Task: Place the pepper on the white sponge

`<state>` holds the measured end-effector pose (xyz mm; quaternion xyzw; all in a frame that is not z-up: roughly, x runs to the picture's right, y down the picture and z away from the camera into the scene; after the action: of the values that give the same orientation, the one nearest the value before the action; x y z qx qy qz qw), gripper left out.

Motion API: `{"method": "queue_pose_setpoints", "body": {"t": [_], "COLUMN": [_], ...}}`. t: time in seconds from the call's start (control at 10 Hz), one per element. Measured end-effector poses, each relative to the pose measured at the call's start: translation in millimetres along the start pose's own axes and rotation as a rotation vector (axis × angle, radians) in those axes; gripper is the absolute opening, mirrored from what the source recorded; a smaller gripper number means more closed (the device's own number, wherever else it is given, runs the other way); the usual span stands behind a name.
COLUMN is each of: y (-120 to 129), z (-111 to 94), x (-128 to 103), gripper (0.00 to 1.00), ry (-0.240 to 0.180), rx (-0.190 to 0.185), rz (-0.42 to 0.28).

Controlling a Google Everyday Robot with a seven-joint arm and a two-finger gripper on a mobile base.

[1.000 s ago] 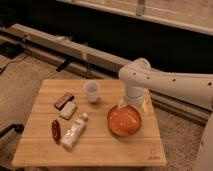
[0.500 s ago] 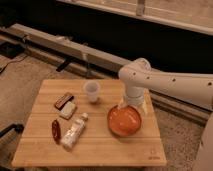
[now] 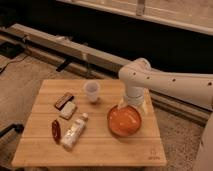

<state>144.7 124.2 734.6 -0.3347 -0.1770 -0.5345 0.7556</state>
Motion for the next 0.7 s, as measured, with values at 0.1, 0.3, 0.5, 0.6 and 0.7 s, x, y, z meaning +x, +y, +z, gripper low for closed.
{"method": "queue_pose_setpoints", "body": {"t": [0.1,0.3,0.5,0.6,0.7], "y": [0,-3,-20,-33,-48], "z": [0,-2,-3,-2,1], "x": [0,-4,-22,-43,-67], "gripper": [0.80,0.80,0.80,0.80,0.80], "ry": [0.000,0.028,0.066,0.085,0.095], "rx": [-0.001,-0.014,-0.017,-0.022,-0.022], "rz": [0.000,-0.032,-0.123,-0.185,-0.241]}}
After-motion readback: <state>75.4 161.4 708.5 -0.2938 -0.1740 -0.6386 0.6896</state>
